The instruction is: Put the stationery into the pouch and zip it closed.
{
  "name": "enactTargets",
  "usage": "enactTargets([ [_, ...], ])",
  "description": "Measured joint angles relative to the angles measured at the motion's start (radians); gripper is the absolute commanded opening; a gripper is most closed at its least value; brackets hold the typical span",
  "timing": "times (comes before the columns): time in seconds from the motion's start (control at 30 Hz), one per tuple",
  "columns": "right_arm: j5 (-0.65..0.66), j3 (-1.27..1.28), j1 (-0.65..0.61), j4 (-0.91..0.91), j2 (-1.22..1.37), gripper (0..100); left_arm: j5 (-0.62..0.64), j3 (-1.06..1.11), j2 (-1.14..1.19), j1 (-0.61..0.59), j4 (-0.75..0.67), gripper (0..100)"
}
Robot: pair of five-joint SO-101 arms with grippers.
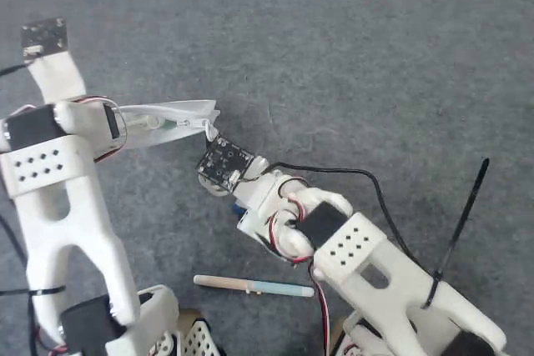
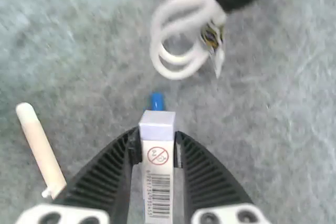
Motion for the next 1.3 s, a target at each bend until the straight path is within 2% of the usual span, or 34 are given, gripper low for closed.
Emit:
enactTargets([
  [0.43,-0.011,0.115,-0.069,-0.250,-0.137,0.6,0.000,0.000,0.000,0.000,0.000,1],
  [0.6,-0.110,0.118,-0.069,-0.288,-0.203,0.6,0.000,0.000,0.000,0.000,0.000,1],
  [0.83,-0.138,0.118,-0.069,-0.333,-0.244,0.6,0.000,0.000,0.000,0.002,0.000,1],
  [1.1,-0.247,0.118,-0.143,-0.341,-0.244,0.6,0.000,0.000,0.000,0.057,0.000,1],
  [1.3,-0.311,0.118,-0.146,-0.404,-0.244,0.6,0.000,0.000,0.000,0.057,0.000,1],
])
